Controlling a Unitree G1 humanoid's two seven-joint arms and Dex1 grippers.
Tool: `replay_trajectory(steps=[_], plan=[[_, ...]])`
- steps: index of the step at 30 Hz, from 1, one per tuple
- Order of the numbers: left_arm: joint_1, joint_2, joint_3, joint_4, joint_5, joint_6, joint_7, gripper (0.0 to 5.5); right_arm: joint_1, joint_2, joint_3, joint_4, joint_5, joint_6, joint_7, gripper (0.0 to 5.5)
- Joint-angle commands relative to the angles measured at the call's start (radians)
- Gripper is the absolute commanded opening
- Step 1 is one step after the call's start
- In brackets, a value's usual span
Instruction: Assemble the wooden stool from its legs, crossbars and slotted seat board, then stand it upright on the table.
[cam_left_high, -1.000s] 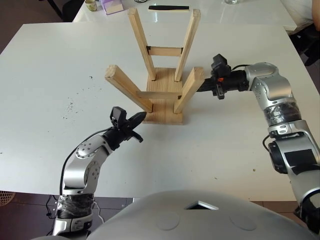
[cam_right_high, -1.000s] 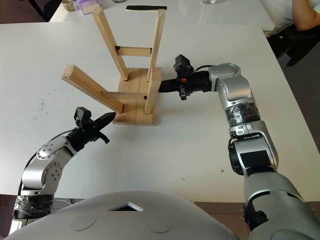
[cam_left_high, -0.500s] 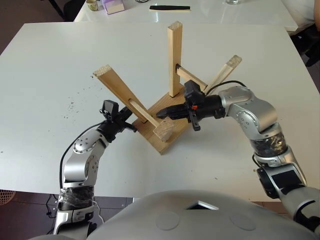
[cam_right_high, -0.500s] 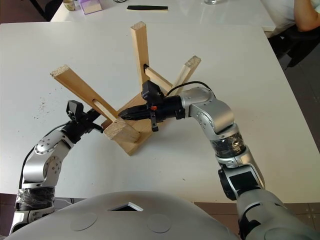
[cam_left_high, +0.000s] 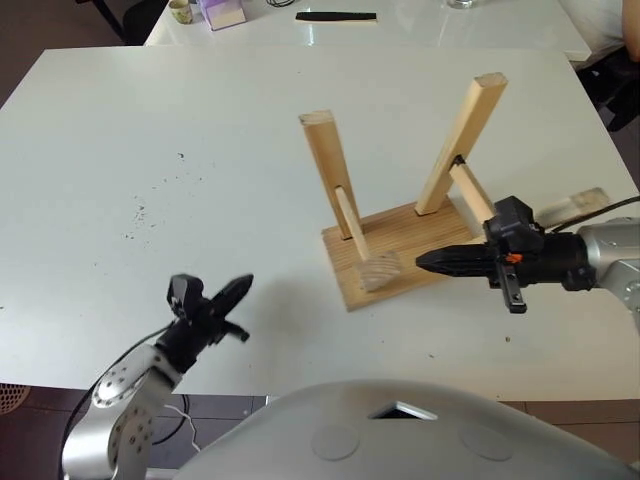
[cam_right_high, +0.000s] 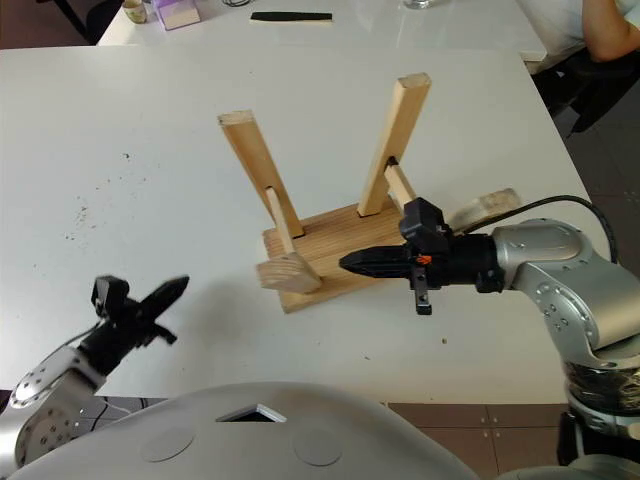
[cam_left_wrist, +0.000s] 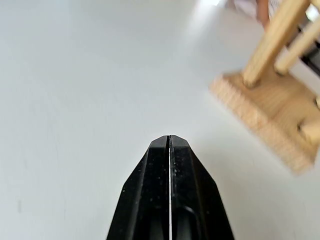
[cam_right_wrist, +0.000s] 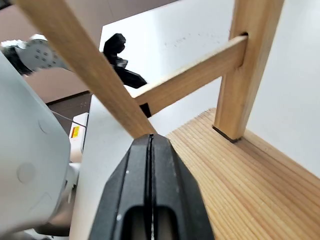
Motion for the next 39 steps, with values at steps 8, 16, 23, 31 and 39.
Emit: replay_trajectory(steps=[8, 16, 23, 31, 39], plan=[[-0.190, -0.081, -0.179, 0.020, 0.072, 0.016, 0.123, 0.03, -0.221, 0.273, 0.073, -0.067, 0.102, -0.005, -0.354, 0.00], [-0.186, -0.107, -0.240, 0.016, 0.089, 0.008, 0.140, 0.03, -0.491, 0.213, -0.235, 0.047, 0.760, 0.033, -0.685, 0.00], [-0.135, -0.128, -0.271, 0.000, 0.099, -0.007, 0.162, 0.03, -0.824, -0.052, -0.415, 0.559, 0.799, -0.047, -0.735, 0.00], [-0.210, -0.136, -0.329, -0.028, 0.112, 0.056, 0.216, 0.03, -0.349, -0.191, 0.222, 0.907, -0.233, -0.564, -0.334, 0.00], [-0.188, -0.064, -0.385, -0.134, 0.091, 0.144, 0.196, 0.03, -0.311, -0.080, 0.347, 1.009, -0.427, -0.730, -0.223, 0.00]])
